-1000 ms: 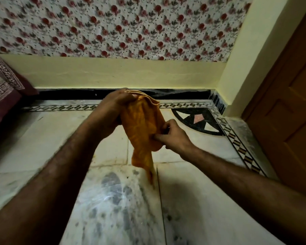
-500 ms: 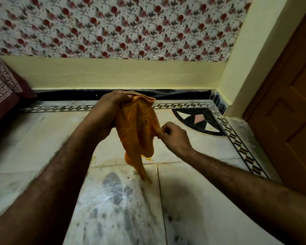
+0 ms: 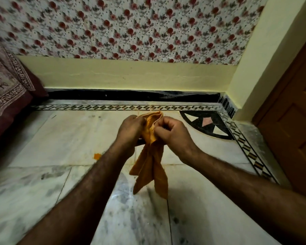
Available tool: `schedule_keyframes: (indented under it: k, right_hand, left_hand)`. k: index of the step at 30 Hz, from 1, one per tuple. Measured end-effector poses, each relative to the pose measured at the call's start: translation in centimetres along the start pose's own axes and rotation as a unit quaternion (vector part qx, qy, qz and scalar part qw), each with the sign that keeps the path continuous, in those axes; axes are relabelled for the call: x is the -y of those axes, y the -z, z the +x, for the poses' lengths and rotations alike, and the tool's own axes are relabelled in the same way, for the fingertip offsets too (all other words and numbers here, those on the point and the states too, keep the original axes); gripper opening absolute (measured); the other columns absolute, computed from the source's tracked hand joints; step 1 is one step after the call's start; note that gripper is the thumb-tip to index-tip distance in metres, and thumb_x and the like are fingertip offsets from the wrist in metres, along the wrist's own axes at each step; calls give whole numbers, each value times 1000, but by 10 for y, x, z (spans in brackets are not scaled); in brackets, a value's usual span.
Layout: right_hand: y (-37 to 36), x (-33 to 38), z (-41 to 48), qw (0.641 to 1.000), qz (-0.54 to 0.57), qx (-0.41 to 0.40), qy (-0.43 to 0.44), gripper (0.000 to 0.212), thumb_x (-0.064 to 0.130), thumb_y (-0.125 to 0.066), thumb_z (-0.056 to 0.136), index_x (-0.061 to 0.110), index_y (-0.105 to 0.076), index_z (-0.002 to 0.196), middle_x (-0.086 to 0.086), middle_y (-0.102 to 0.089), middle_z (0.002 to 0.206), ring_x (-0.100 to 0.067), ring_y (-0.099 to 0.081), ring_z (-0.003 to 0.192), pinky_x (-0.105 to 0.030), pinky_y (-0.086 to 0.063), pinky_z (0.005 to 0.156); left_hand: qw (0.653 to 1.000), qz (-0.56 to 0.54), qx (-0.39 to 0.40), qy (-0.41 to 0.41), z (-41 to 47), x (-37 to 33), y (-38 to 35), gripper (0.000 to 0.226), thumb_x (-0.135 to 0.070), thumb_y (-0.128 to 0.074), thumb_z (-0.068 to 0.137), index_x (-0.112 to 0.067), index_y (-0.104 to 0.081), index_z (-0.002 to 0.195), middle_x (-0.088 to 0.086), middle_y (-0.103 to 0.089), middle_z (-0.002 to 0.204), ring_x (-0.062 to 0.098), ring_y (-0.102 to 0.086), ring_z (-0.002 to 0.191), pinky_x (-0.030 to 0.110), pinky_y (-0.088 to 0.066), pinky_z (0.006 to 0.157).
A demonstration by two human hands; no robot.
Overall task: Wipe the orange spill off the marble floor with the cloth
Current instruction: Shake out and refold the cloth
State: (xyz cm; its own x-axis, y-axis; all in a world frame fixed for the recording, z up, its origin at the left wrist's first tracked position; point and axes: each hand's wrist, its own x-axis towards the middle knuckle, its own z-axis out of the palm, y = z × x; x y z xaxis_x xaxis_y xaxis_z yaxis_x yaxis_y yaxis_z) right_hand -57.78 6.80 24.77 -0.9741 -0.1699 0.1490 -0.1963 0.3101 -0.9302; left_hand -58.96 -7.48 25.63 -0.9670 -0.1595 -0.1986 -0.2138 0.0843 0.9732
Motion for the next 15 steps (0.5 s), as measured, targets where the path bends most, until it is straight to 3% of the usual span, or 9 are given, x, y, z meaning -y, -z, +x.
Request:
schedule_keyframes:
  k: [2,6,9,12,15]
  right_hand:
    - [-4,0,-2,999,-32,20,17,3,24,-67,89,24,-66,87,0,-68,87,-19,-68,85,-46,-61,78]
    - [-4,0,1,987,-123,93,34,30,29,-80,80,29,-62,104,6,-63,108,-9,-63,97,-25,-58,78]
    - [-5,-1,3,979,-176,81,58,36,30,-84,75,33,-59,100,6,-60,109,-6,-60,94,-14,-50,72]
    - [-2,0,3,981,-172,67,67,29,23,-82,78,33,-62,97,11,-63,101,-2,-62,89,-11,-49,68]
    - [10,0,9,988,-137,45,50,17,13,-71,88,27,-68,98,11,-68,94,-3,-66,88,-16,-55,72]
  left_hand:
    - [1000,11,-4,9,-1,-1,-1,15,-15,-50,96,-8,-62,98,17,-68,92,30,-69,86,36,-58,68]
    - [999,-19,-4,46,-3,-3,1,18,-10,-47,96,-4,-63,88,18,-63,79,29,-64,73,37,-51,63]
    - [997,-53,0,56,-7,-5,2,21,-11,-45,99,-4,-62,90,17,-65,80,28,-67,74,36,-53,65]
    - [998,-41,18,32,-10,-7,2,20,-6,-45,99,-4,-62,89,21,-66,92,31,-70,87,41,-60,80]
    - [996,-74,33,39,-9,-10,9,23,-8,-44,100,-4,-65,92,20,-70,95,29,-71,89,39,-62,82]
